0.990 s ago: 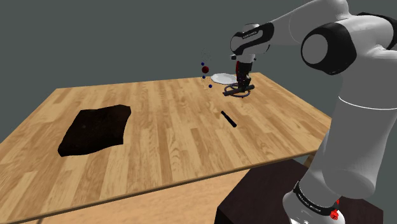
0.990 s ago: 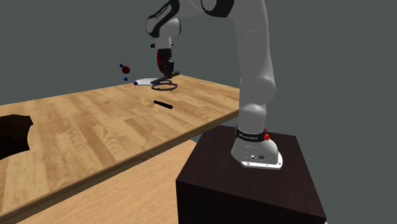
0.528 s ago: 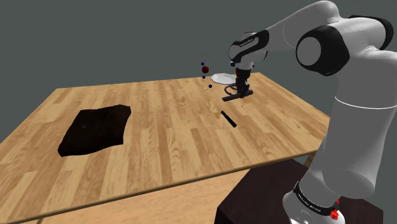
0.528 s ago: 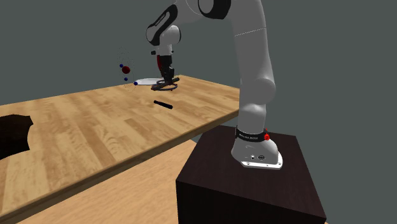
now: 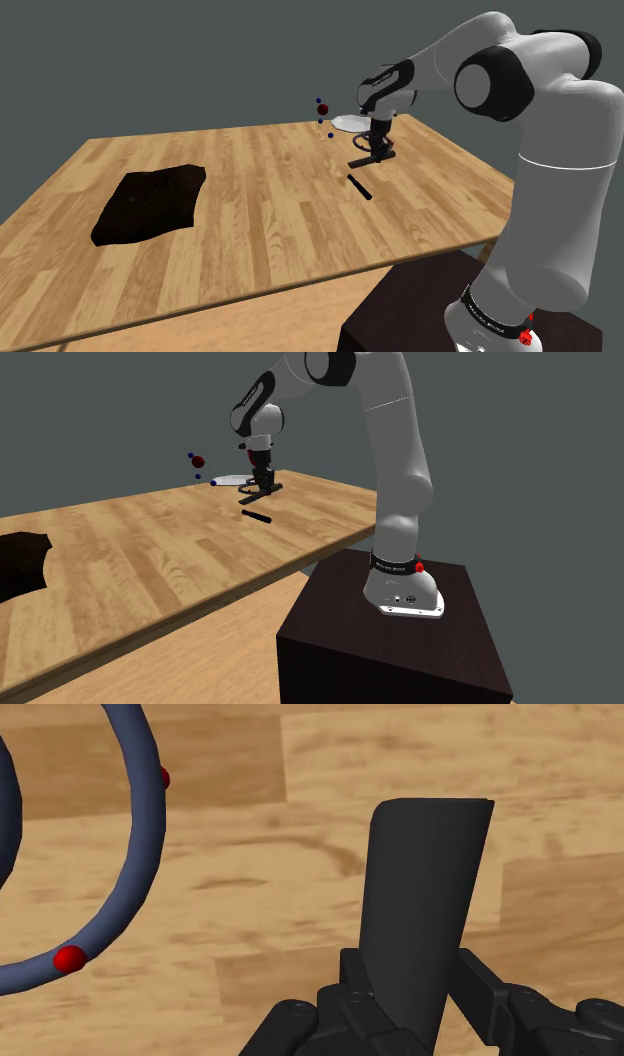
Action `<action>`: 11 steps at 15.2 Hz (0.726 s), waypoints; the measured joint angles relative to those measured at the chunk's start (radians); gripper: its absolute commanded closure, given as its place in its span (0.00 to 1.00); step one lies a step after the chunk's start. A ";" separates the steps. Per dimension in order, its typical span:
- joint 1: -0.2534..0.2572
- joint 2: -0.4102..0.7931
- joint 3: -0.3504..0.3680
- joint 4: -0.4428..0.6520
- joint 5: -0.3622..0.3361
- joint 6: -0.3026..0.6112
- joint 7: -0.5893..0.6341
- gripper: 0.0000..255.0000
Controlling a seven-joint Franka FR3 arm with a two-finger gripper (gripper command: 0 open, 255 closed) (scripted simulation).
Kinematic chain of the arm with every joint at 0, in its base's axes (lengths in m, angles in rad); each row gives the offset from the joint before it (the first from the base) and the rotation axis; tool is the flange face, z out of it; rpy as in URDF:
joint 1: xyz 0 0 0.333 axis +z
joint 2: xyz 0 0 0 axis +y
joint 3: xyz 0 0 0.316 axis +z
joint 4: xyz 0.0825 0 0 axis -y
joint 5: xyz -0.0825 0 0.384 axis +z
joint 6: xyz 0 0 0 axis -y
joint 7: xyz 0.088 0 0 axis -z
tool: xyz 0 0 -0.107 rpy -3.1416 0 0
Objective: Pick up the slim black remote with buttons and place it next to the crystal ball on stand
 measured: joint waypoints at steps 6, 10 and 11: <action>-0.011 0.040 0.014 -0.030 0.033 0.062 -0.022 1.00; -0.013 0.044 0.015 -0.033 0.037 0.068 -0.024 1.00; -0.013 0.045 0.016 -0.033 0.037 0.068 -0.025 1.00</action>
